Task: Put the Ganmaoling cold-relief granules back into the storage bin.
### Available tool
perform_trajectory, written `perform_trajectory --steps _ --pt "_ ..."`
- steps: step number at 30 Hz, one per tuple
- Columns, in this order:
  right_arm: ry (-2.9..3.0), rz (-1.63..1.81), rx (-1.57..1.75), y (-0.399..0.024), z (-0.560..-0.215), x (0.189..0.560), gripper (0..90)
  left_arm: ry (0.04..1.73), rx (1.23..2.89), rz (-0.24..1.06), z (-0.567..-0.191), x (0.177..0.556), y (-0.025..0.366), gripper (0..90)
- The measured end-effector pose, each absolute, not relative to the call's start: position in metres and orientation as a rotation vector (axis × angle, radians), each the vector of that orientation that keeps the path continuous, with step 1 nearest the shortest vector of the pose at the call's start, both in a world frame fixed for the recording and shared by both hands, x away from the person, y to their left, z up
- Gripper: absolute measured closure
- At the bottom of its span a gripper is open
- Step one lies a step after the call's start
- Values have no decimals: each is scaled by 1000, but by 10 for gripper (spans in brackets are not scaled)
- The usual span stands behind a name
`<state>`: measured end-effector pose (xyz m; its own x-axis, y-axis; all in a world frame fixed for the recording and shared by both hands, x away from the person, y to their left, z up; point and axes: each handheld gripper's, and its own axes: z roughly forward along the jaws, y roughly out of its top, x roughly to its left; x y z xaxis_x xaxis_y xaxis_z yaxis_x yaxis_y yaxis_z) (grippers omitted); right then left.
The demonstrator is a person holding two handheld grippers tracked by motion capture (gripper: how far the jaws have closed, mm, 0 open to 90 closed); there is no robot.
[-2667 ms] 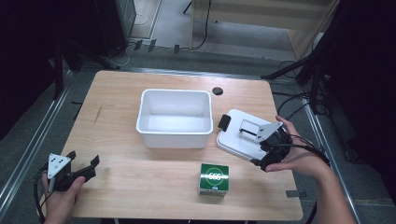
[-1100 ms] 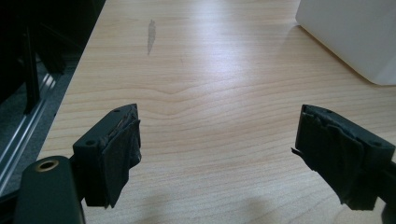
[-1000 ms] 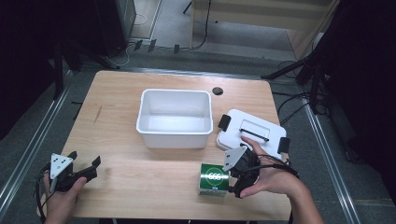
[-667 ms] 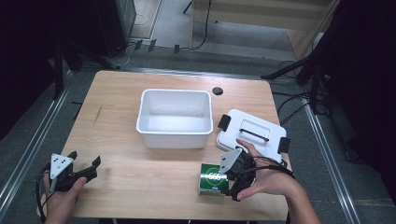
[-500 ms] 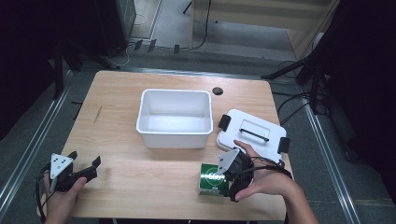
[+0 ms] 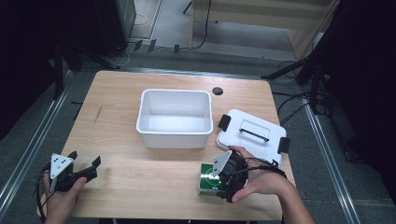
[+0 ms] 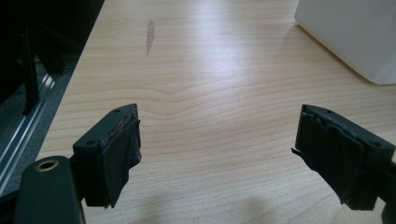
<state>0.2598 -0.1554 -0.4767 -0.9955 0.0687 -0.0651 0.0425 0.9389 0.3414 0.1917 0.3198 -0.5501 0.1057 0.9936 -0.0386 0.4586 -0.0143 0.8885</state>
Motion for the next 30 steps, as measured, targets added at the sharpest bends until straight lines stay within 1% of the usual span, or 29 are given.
perform_trajectory --steps 2,13,22,30 --pt "2996 520 78 -154 -478 259 48 1464 1589 850 -550 192 320 147" --pt "3012 505 54 -151 -483 261 148 1465 1589 852 -550 192 319 147" --pt "2999 506 7 -153 -480 260 164 1464 1589 853 -550 192 319 148" --pt "2971 524 15 -157 -467 263 165 1464 1588 853 -550 192 319 147"
